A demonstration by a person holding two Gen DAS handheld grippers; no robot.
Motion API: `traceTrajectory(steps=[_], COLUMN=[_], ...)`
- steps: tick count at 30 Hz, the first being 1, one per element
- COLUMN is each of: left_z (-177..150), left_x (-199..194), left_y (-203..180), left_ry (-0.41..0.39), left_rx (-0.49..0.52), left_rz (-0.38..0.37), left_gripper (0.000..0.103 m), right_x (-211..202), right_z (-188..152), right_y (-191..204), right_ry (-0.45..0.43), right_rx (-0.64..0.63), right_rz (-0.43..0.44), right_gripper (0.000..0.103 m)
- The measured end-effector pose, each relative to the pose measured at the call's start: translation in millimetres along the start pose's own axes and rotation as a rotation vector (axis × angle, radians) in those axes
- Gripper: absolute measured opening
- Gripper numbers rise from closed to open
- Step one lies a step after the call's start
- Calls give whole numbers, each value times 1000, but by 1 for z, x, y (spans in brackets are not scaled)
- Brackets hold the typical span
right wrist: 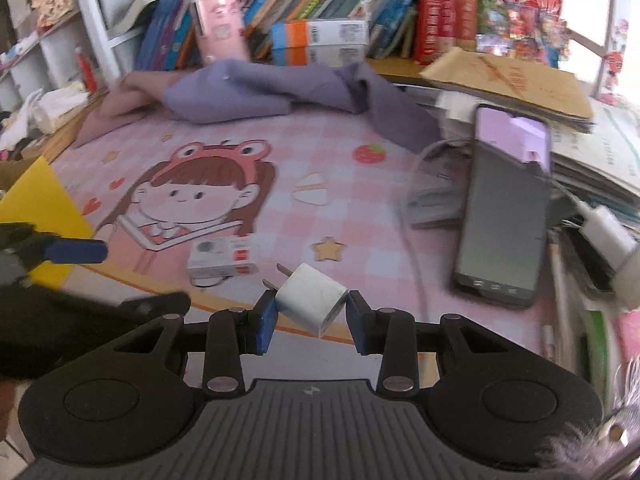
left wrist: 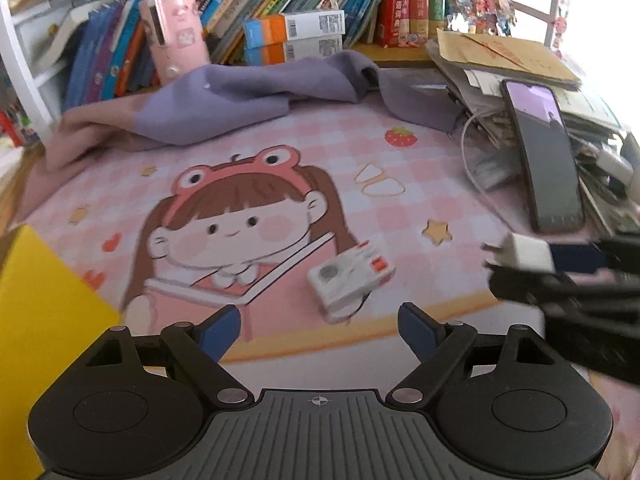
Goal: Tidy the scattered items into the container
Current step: 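Close the right tool on the white adapter while the left tool grasps the white card box, then lift and carry the adapter and card box toward the yellow box with both tools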
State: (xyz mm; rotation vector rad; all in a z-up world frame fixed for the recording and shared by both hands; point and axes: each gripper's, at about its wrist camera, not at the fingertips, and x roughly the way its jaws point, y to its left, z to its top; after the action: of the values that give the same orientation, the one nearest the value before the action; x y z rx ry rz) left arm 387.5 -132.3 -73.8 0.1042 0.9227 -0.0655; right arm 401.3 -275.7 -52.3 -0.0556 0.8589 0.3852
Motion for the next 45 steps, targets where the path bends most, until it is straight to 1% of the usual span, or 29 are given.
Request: traceTrajectory(steps=[3,6,10,12,13,14,15,20,23,28,38,42,45], left_z=[8,14,20,21,21,20,20,19,18,18,3,-7,-17], left_x=[14,27,41,45,48,48,48,45,35,17,-32,-51,-62], left_y=[-5,-8,-10,-13,-14,-16,-17,-14,-14,-12,-8,-1,7], left_ry=[-9,0,19,28,39,33,32,39,15,-27,-84,-102,-97], left_rx=[-27,-81,-143,-147,-142,-131,-118,-104,-91,-65,-9,-33,-87], left_rz=[-4,-17,-22,-11,5,22,26,-6,-20,-20,-26,-31,-53], left_gripper=[84,81,77,68,64,61,60,59,59,59,59,59,59], right_x=[-6,-9,-6,-3,-2,-1,0,1,1,-1,-21,-32,-40], right_z=[2,4,7,8,8,8,8,8,8,7,0,-4,-8], right_y=[-8,-18,-29,-32,-33,-32,-32,-30,-29,-25,-7,3,9], right_ry=[-25,-48,-45,-30,-25,-23,-22,-20,-19,-17,-49,-59,-66], right_rx=[10,33,62,69,70,69,66,59,58,52,5,-25,-49], right_rz=[-21,-43,-50,-40,-36,-30,-25,-6,0,10,31,33,33], right_gripper=[35,35,35,35,35,35,35,35,35,35,35,35,35])
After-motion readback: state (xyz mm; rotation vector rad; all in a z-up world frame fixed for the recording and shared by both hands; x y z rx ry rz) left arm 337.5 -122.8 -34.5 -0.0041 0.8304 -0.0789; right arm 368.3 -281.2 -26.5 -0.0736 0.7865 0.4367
